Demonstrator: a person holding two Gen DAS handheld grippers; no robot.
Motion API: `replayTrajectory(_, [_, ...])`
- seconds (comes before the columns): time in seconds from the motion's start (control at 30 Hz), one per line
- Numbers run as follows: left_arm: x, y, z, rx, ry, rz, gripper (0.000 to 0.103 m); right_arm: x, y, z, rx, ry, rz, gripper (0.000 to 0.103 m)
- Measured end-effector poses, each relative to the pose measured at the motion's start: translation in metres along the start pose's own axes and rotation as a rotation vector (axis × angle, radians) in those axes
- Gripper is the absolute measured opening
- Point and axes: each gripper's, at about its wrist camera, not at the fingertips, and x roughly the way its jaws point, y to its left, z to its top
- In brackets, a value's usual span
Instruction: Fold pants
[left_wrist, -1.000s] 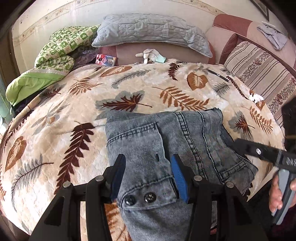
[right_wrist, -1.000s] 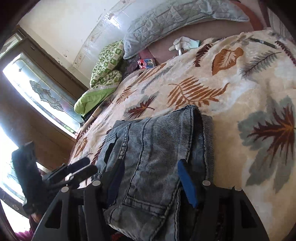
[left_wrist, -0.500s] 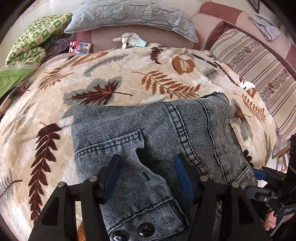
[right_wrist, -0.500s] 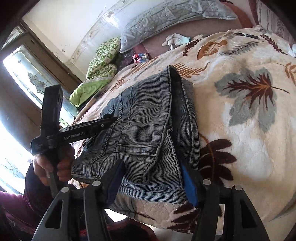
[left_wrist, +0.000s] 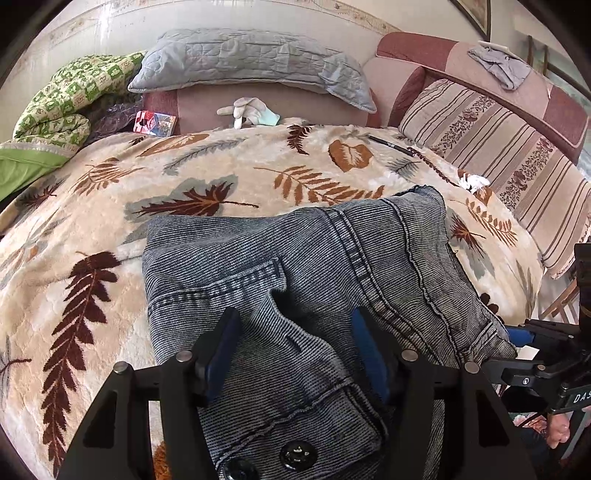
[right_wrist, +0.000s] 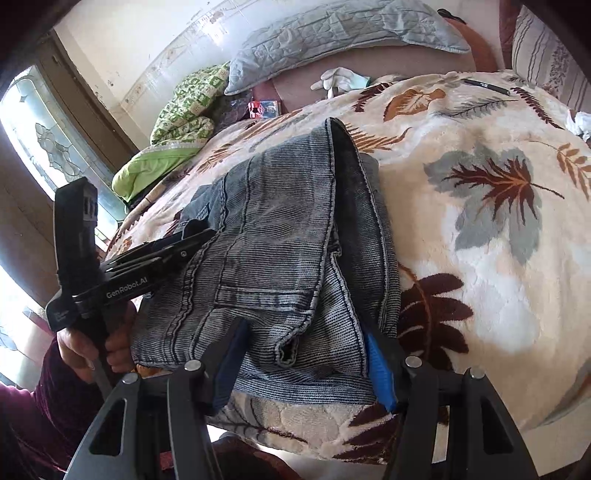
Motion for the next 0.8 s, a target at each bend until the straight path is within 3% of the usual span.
replayTrajectory(0.17, [-0.018, 0.014, -0.011, -0.080, -0.092, -0.073, 0.064, 0.001, 0.002, 0.003, 0.013, 0.017, -0.016, 0.064])
replayTrajectory(0.3, [-0.030, 0.022, -0.016, -0.121, -0.143, -0.089, 0.064, 0.002, 0.007, 0.002, 0.010, 0.026, -0.044, 0.064])
replayTrajectory(0.6, [-0.054, 0.056, -0.012, -0.214, -0.225, -0.002, 0.064, 0.004, 0.014, 0.003, 0.001, 0.047, -0.093, 0.064])
replayTrajectory(0.8, [-0.046, 0.066, -0.012, -0.230, -0.169, 0.052, 0.066, 0.004, 0.014, 0.001, 0.003, 0.039, -0.097, 0.064])
